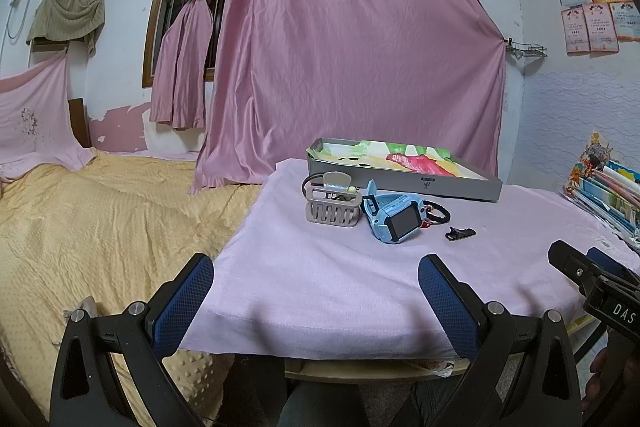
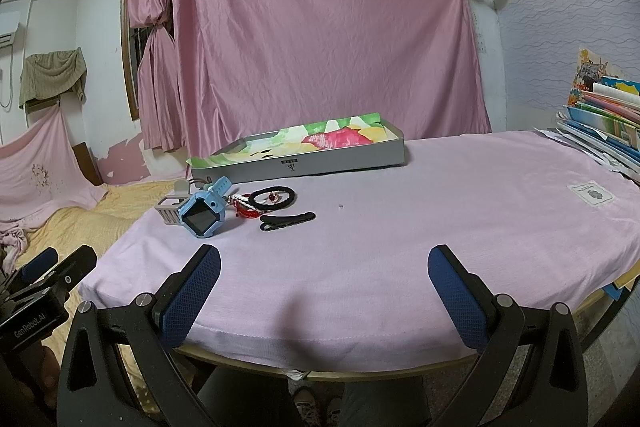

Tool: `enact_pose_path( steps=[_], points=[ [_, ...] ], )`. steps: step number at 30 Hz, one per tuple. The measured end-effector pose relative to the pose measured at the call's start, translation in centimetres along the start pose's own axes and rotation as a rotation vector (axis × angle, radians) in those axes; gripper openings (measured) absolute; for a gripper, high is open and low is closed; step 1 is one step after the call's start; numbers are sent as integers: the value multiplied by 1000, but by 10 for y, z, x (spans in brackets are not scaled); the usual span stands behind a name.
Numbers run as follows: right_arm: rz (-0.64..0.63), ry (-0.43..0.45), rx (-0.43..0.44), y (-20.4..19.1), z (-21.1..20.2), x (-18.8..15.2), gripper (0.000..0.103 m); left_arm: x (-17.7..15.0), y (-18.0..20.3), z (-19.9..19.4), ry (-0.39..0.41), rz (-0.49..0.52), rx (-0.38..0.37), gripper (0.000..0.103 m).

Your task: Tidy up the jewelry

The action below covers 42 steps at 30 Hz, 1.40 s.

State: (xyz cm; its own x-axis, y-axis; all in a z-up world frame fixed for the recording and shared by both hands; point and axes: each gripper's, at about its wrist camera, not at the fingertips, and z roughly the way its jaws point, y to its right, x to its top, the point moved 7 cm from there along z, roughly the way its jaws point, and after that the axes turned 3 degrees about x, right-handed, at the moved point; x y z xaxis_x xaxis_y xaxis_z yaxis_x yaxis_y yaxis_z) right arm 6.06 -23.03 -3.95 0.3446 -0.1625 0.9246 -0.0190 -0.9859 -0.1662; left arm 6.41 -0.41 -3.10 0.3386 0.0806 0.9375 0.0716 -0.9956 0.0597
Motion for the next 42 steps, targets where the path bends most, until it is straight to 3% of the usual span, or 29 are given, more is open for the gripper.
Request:
enact_pose_path(
  steps=[10, 16, 22, 29, 31, 35, 42],
  points=[
    [-10, 7, 10, 3, 3, 7, 102, -9, 2, 8, -13, -10, -5, 103],
    [-90, -1, 39, -2, 13, 27, 102, -6, 8, 17, -45, -10, -69, 103],
    [-137, -92, 63, -3, 37, 39, 102, 9, 18, 40, -102, -16, -150, 103],
    [-126, -210, 140, 0, 65, 39, 102, 12, 33, 75, -223, -44, -243, 102],
    [-136, -255, 169, -1, 74, 37, 99, 12, 39, 85, -254, -49, -269, 97],
    [-181, -342, 196, -5, 94, 31, 76, 7, 49, 105, -330, -51, -304, 87],
    [-192, -470, 251, -8, 119, 23, 67, 4, 62, 119, -393, -43, -321, 81]
  ],
)
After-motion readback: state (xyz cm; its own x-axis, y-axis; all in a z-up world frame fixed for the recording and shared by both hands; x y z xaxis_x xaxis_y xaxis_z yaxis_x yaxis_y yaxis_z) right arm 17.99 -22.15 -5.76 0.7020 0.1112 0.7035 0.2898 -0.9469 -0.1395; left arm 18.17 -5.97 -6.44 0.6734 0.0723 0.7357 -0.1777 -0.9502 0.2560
